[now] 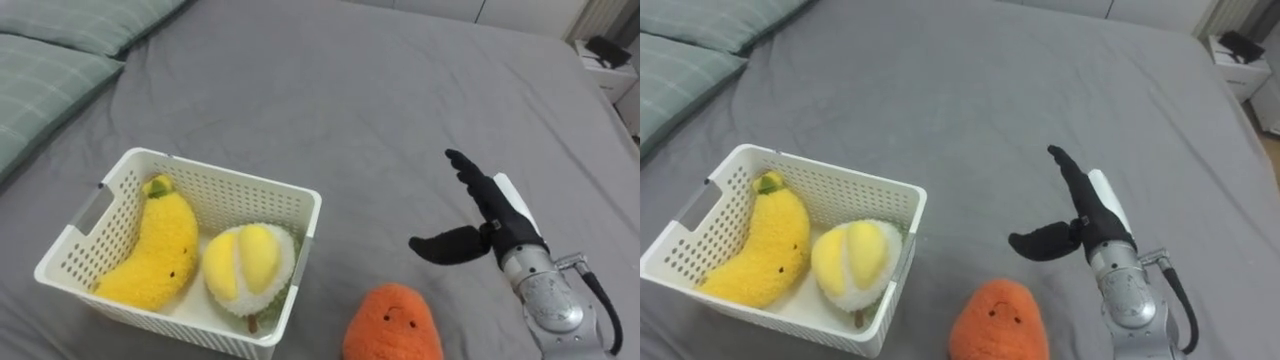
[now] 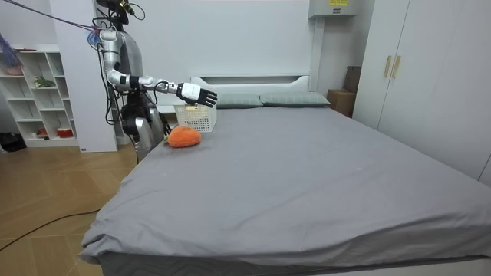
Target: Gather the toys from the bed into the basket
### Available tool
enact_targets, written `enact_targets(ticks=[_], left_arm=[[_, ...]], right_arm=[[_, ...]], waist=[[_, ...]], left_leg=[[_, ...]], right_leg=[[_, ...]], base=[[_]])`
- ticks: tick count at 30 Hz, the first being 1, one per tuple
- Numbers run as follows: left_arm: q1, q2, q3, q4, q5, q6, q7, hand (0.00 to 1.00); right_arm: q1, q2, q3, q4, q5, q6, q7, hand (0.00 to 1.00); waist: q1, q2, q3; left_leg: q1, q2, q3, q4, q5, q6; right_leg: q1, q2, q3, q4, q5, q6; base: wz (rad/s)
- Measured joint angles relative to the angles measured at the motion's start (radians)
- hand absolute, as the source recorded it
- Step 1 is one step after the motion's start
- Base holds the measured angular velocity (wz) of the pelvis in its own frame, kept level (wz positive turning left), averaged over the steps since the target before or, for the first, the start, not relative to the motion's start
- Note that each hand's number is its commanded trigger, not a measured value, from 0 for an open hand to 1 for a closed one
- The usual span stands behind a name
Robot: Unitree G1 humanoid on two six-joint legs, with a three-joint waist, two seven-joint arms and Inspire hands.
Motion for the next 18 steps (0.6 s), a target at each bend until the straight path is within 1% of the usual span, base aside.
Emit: enact_targets(ticks=[3, 7, 9, 13, 14, 15, 16, 17, 18], left_arm=[[0.002, -0.002, -0.001, 0.000, -0.006, 0.000, -0.001, 0.00], [0.012, -0.003, -0.004, -0.022, -0.014, 0.002, -0.004, 0.00], [0.012, -0.002, -0.010, -0.028, -0.014, 0.002, -0.005, 0.00], [0.011, 0.001, -0.011, -0.029, -0.008, 0.004, -0.022, 0.00], [0.012, 0.001, -0.011, -0.030, -0.009, 0.007, -0.026, 0.00], [0.013, 0.000, -0.011, -0.034, -0.009, 0.012, -0.028, 0.00], [0.013, 0.000, -0.013, -0.035, -0.009, 0.015, -0.029, 0.00], [0.013, 0.000, -0.027, -0.036, -0.010, 0.019, -0.030, 0.00], [0.013, 0.000, -0.043, -0.037, -0.011, 0.020, -0.030, 0.00]], right_arm=[[0.005, 0.000, 0.000, 0.026, 0.000, 0.000, 0.000, 0.00], [0.014, 0.000, 0.009, 0.058, 0.000, 0.000, 0.001, 0.00], [0.014, 0.000, 0.034, 0.084, -0.002, 0.006, 0.007, 0.00], [0.013, 0.002, 0.052, 0.135, -0.031, 0.010, 0.036, 0.00], [0.013, 0.004, 0.054, 0.161, -0.049, 0.010, 0.045, 0.00], [0.012, 0.005, 0.062, 0.192, -0.065, 0.011, 0.051, 0.00], [0.012, 0.005, 0.068, 0.206, -0.069, 0.013, 0.057, 0.00], [0.014, 0.007, 0.081, 0.228, -0.073, 0.024, 0.069, 0.00], [0.015, 0.013, 0.097, 0.255, -0.090, 0.027, 0.083, 0.00]], waist=[[-0.001, 0.006, 0.0013], [0.000, 0.008, -0.0001], [-0.002, 0.007, -0.0009], [0.001, 0.001, -0.0017], [0.004, 0.000, -0.0019], [0.005, -0.004, -0.0039], [0.008, -0.004, -0.0035], [0.014, -0.005, -0.0035], [0.016, -0.004, -0.0030]], left_leg=[[0.000, 0.000, 0.000, 0.000, 0.000, 0.000], [0.001, 0.000, -0.002, 0.001, 0.000, 0.000], [0.001, 0.000, -0.002, 0.002, 0.000, 0.000], [0.000, -0.001, -0.002, 0.002, 0.000, 0.000], [-0.001, -0.001, -0.002, 0.003, 0.000, 0.000], [-0.003, -0.001, -0.002, 0.004, -0.001, 0.000], [-0.005, -0.001, -0.002, 0.004, -0.001, 0.000], [-0.008, -0.001, -0.002, 0.004, -0.001, 0.000], [-0.009, -0.001, -0.002, 0.004, -0.001, 0.000]], right_leg=[[0.000, 0.000, 0.000, 0.000, 0.000, 0.000], [0.002, 0.000, -0.001, 0.000, 0.000, 0.001], [0.002, 0.000, 0.000, 0.000, 0.000, 0.001], [0.002, 0.000, 0.000, 0.001, -0.001, 0.001], [0.001, 0.000, 0.000, 0.000, -0.001, 0.001], [-0.001, -0.001, 0.000, 0.000, -0.001, 0.001], [-0.002, -0.001, 0.000, 0.000, -0.001, 0.002], [-0.005, -0.001, -0.001, -0.001, -0.001, 0.002], [-0.005, -0.001, -0.002, -0.001, -0.001, 0.002]], base=[[0.00], [0.00], [0.00], [0.00], [0.00], [0.00], [0.00], [0.00], [0.00]])
